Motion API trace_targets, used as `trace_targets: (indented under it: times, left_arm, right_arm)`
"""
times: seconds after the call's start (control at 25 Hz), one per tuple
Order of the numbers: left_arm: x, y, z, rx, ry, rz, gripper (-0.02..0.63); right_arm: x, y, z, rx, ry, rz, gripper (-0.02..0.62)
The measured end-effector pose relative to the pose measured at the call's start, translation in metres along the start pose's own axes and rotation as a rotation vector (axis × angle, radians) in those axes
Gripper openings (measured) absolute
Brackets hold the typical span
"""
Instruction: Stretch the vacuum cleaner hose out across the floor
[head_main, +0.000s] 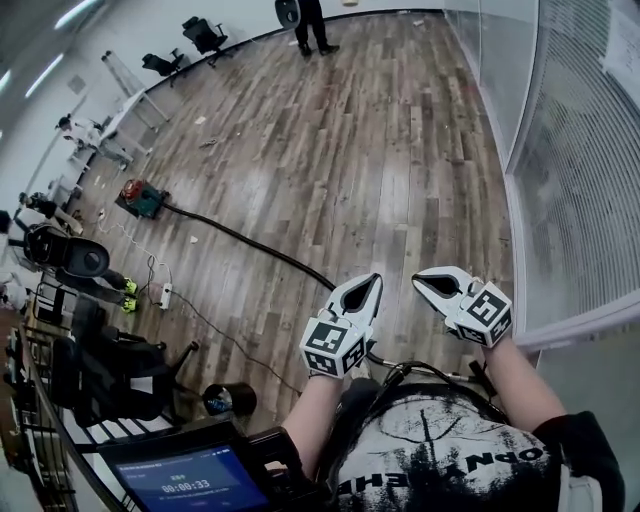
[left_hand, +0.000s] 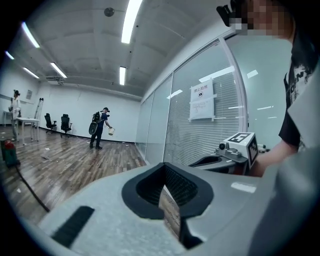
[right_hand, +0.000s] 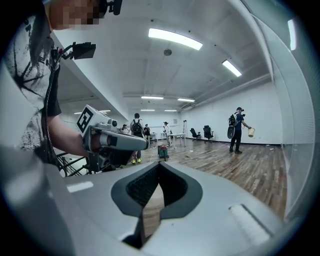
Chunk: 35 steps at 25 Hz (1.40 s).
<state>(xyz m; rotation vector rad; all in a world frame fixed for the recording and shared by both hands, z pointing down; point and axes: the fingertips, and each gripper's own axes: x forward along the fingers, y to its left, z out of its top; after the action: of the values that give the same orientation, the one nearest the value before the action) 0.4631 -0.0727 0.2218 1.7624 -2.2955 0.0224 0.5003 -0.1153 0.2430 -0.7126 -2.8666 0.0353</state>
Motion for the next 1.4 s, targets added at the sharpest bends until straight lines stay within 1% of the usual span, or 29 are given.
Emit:
trace_targets:
  times: [0.16,0.36,0.52,0.68,0.8,0.88,1.04,1.2,1.4]
  left_arm:
    - [0.003,-0.014,-0.009,0.004,0.013,0.016,0.0]
    - [0.005,-0.004,-0.004,-0.025,-0.004,0.005,0.0]
    - [0.0,0.003,-0.007,-0.041,-0.004,0.0,0.0]
    - [-0.004,0.006,-0.01,-0.055,-0.011,0.004,0.0]
    - [-0.009,0.012,-0.013,-0.071,-0.014,0.013,0.0]
    - [-0.015,0.013,-0.013,-0.068,-0.013,0.022,0.0]
    - [-0.023,0.011,-0.01,-0.076,-0.023,0.038,0.0]
    - [-0.027,0.004,-0.015,-0.096,-0.029,0.042,0.0]
    - [-0.031,-0.006,-0.022,-0.098,-0.013,0.045,0.0]
  right_arm:
    - [-0.015,-0.003,-0.003,0.039,-0.029,0.017,0.006]
    - [-0.007,-0.001,0.007,-0.015,-0.012,0.01,0.006]
    - [0.006,0.009,0.006,-0.013,0.011,0.033,0.006]
    - [0.009,0.015,0.002,-0.026,0.027,0.038,0.006]
    - [0.014,0.017,0.003,-0.045,0.031,0.041,0.006]
    - [0.015,0.02,0.002,-0.047,0.041,0.043,0.006]
    - [0.013,0.025,0.005,-0.052,0.043,0.049,0.006]
    - [0.011,0.031,0.004,-0.066,0.04,0.065,0.006]
    - [0.01,0.035,0.003,-0.056,0.033,0.076,0.006]
